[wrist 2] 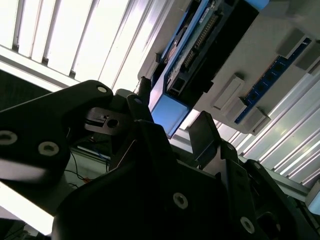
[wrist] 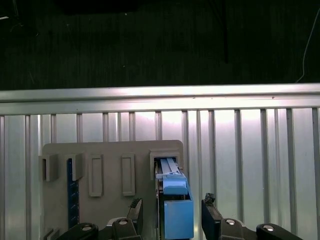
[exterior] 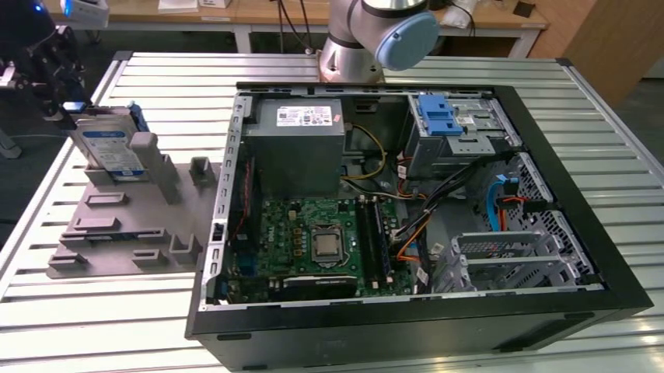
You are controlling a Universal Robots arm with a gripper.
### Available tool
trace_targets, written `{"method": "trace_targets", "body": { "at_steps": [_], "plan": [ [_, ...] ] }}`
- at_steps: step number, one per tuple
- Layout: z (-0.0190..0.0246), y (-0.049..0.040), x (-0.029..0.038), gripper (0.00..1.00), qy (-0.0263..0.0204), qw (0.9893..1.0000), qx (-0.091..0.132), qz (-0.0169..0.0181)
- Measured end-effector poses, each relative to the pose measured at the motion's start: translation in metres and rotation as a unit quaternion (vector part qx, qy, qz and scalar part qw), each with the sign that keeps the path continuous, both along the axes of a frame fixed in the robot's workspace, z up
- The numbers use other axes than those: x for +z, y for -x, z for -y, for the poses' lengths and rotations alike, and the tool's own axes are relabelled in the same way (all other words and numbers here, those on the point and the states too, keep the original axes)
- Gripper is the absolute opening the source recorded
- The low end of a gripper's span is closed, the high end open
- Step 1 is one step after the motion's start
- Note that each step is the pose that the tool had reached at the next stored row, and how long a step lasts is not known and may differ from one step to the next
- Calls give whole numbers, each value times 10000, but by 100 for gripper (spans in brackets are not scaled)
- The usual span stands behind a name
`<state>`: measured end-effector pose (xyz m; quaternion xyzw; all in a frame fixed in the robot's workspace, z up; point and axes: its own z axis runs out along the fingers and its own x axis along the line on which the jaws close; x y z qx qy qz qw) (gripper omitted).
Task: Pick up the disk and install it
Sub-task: 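Pick up the disk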
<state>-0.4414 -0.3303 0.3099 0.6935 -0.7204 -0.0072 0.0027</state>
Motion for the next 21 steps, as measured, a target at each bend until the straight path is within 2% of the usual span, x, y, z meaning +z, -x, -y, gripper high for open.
{"method": "trace_targets", "body": {
  "at_steps": [13, 21],
  "plan": [
    [0, 0, -20, 58, 0, 10000, 0, -2],
    [0, 0, -102, 58, 1, 10000, 0, -44]
  ]
}}
